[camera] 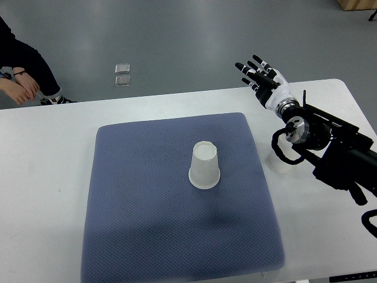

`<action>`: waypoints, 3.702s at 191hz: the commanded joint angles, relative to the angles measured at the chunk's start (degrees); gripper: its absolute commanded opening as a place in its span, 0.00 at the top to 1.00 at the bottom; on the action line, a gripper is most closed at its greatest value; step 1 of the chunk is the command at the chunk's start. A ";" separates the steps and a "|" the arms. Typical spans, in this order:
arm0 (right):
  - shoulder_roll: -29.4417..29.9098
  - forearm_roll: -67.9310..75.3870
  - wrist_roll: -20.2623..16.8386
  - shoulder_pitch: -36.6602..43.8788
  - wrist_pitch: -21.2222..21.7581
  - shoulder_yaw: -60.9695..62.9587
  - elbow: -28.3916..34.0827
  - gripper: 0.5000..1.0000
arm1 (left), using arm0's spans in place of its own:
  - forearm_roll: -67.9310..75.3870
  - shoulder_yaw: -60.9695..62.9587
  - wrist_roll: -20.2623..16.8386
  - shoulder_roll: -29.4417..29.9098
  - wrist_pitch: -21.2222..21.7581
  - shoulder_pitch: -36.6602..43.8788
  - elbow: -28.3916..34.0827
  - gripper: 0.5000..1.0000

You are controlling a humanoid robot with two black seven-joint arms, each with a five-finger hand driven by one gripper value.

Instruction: Stack paper cups

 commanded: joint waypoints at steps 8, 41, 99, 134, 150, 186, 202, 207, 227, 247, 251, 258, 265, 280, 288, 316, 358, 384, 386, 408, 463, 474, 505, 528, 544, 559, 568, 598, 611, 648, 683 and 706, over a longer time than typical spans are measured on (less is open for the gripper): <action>-0.63 -0.03 0.08 0.24 0.08 0.00 0.09 0.16 | -0.01 0.00 0.00 0.00 0.00 0.06 0.00 0.00; -3.79 -0.64 0.08 1.55 0.08 -0.62 1.06 0.16 | -0.01 0.00 0.00 0.00 0.00 -0.02 0.00 0.00; -15.56 -14.70 -0.27 2.26 0.25 -1.14 9.67 0.16 | -0.01 0.00 0.00 0.00 0.00 -0.02 0.00 0.00; -23.92 -27.89 -0.53 3.40 2.27 -4.48 16.79 0.16 | -0.01 0.00 0.00 0.00 0.00 -0.02 0.00 0.00; -28.48 -32.72 -0.62 5.07 5.35 -8.70 19.69 0.16 | -0.01 0.00 0.00 0.00 0.00 0.06 0.00 0.00; -36.57 -45.81 -0.18 9.73 12.20 -17.84 24.43 0.16 | -0.01 0.00 0.00 0.00 0.00 0.06 0.00 0.00; -38.77 -52.76 0.00 11.93 15.72 -21.10 26.11 0.16 | -0.01 0.00 0.00 0.00 0.00 0.06 0.00 0.00; -39.47 -55.83 0.00 12.63 17.30 -22.23 26.98 0.16 | -0.01 0.00 0.00 0.00 0.00 0.06 0.00 0.00; -41.32 -64.89 0.61 13.68 21.00 -24.26 29.36 0.16 | -0.01 0.00 0.00 0.00 0.00 0.06 0.00 0.00; -41.67 -74.20 2.11 13.68 25.65 -24.44 30.76 0.16 | -0.01 0.00 0.00 0.00 0.00 -0.02 0.00 0.00; -41.58 -75.78 2.28 13.68 26.35 -24.44 30.85 0.16 | -0.01 0.00 0.00 0.00 0.00 -0.02 0.00 0.00; -41.32 -78.34 2.37 13.68 26.97 -24.52 30.85 0.16 | -0.01 0.00 0.00 0.00 0.00 -0.02 0.00 0.00; -40.88 -80.71 2.37 13.60 27.15 -24.61 30.85 0.16 | -0.01 0.00 0.00 0.00 0.00 -0.02 0.00 0.00; -39.91 -86.59 2.37 13.51 26.27 -24.87 30.77 0.17 | 0.08 0.00 0.00 0.00 0.00 0.06 0.00 0.00; -38.95 -88.36 2.37 13.51 25.39 -24.87 30.59 0.17 | -0.01 0.00 0.00 0.00 0.00 -0.02 0.00 0.00; -36.31 -92.40 1.84 13.24 21.09 -25.23 30.06 0.17 | -0.01 0.00 0.00 0.00 0.00 -0.02 0.00 0.00; -35.78 -97.06 1.84 13.16 15.72 -29.18 29.18 0.17 | -0.01 0.00 0.00 0.00 0.00 0.06 0.00 0.00; -35.08 -97.76 1.84 12.98 15.11 -29.80 28.48 0.17 | -0.01 0.00 0.00 0.00 0.00 0.06 0.00 0.00; -34.99 -97.85 1.84 12.98 15.11 -29.80 28.39 0.17 | -0.01 0.00 0.00 0.00 0.00 0.06 0.00 0.00; -34.64 -99.17 1.84 12.63 13.97 -29.97 26.46 0.17 | -0.01 0.00 0.00 0.00 0.00 0.06 0.00 0.00; -32.44 -100.40 1.84 11.14 11.15 -32.78 23.65 0.17 | -0.01 0.00 0.00 0.00 0.00 -0.02 0.00 0.00; -32.27 -100.40 1.84 11.14 10.36 -33.49 23.47 0.17 | -0.01 0.00 0.00 0.00 0.00 0.06 0.00 0.00; -32.09 -100.31 1.93 10.78 9.22 -33.66 22.42 0.17 | -0.01 0.00 0.00 0.00 0.00 0.06 0.00 0.00; -32.09 -100.22 1.93 10.34 7.81 -33.66 21.71 0.18 | -0.01 0.00 0.00 0.00 0.00 -0.02 0.00 0.00; -31.39 -100.14 1.84 9.99 7.72 -33.66 21.36 0.18 | -0.01 0.00 0.00 0.00 0.00 0.06 0.00 0.00; -30.69 -100.13 1.93 9.82 7.72 -33.75 21.19 0.19 | -0.01 0.00 0.00 0.00 0.00 -0.02 0.00 0.00; -30.42 -100.22 1.93 9.47 7.64 -33.75 21.10 0.19 | -0.01 0.00 0.00 0.00 0.00 -0.02 0.00 0.00; -29.63 -100.22 1.93 8.76 7.64 -33.75 20.83 0.22 | -0.01 0.00 0.00 0.00 0.00 -0.02 0.00 0.00; -29.54 -100.22 1.93 8.76 7.55 -33.75 20.75 0.27 | 0.08 0.00 0.00 0.00 0.00 -0.02 0.00 0.00; -29.54 -100.22 1.84 8.67 7.11 -33.75 19.60 0.43 | -0.01 0.00 0.00 0.00 0.00 0.06 0.00 0.00; -29.63 -100.22 1.84 8.76 7.20 -33.75 19.34 0.64 | -0.01 0.00 0.00 0.00 0.00 -0.02 0.00 0.00; -29.63 -100.22 1.84 8.76 7.20 -33.75 19.34 0.72 | -0.01 0.00 0.00 0.00 0.00 -0.02 0.00 0.00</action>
